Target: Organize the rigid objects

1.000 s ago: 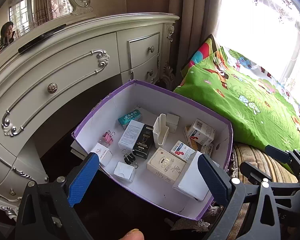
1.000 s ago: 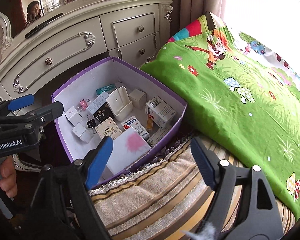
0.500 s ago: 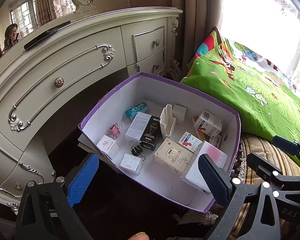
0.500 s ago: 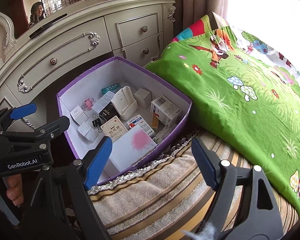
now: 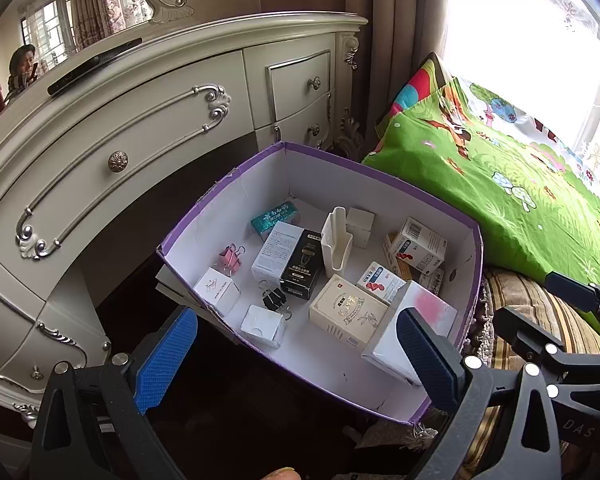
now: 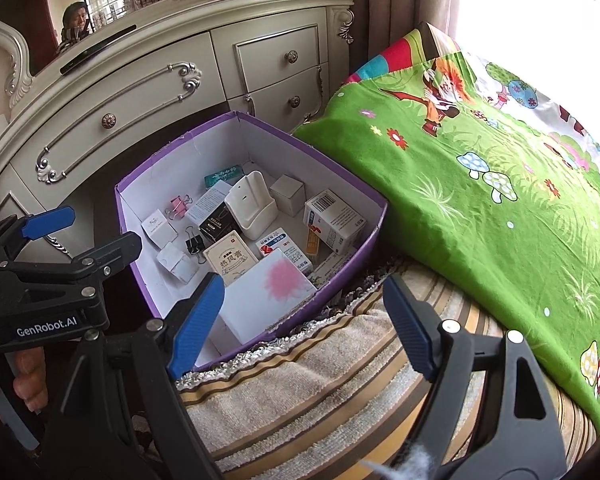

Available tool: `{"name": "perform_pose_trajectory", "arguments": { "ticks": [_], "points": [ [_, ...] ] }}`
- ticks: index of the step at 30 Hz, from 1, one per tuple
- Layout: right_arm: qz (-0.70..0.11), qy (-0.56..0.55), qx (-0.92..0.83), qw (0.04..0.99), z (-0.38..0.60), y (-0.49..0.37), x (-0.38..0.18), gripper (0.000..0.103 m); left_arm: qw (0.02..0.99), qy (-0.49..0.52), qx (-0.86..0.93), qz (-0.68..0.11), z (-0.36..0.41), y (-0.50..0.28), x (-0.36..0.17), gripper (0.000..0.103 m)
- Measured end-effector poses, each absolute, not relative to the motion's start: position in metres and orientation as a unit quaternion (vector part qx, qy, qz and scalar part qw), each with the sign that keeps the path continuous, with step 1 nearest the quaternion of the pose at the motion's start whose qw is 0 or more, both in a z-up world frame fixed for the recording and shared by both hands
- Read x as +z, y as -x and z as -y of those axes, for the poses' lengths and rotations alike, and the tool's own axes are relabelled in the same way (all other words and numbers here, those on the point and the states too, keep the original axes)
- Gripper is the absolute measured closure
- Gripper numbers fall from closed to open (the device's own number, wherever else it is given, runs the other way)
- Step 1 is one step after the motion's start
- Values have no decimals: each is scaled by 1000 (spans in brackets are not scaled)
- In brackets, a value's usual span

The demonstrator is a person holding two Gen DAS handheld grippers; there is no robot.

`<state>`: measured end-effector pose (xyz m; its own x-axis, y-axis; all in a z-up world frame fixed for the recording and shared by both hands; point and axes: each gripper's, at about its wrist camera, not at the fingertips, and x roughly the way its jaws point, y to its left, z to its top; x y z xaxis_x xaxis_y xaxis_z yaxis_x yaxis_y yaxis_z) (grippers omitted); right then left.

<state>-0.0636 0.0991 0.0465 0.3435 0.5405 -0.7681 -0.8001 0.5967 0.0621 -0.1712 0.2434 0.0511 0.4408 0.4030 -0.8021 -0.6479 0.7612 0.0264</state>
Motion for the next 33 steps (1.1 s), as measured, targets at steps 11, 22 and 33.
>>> {"name": "perform_pose_trajectory", "arguments": {
  "ticks": [11, 22, 33],
  "points": [
    [-395, 166, 418, 801, -99, 63, 44, 19, 836, 147, 314, -426, -244, 171, 51, 2],
    [-396, 166, 418, 801, -100, 63, 43, 19, 835, 148, 315, -427, -244, 171, 49, 2],
    [-396, 166, 418, 801, -100, 63, 42, 19, 834, 149, 317, -427, -246, 172, 49, 2]
  ]
}}
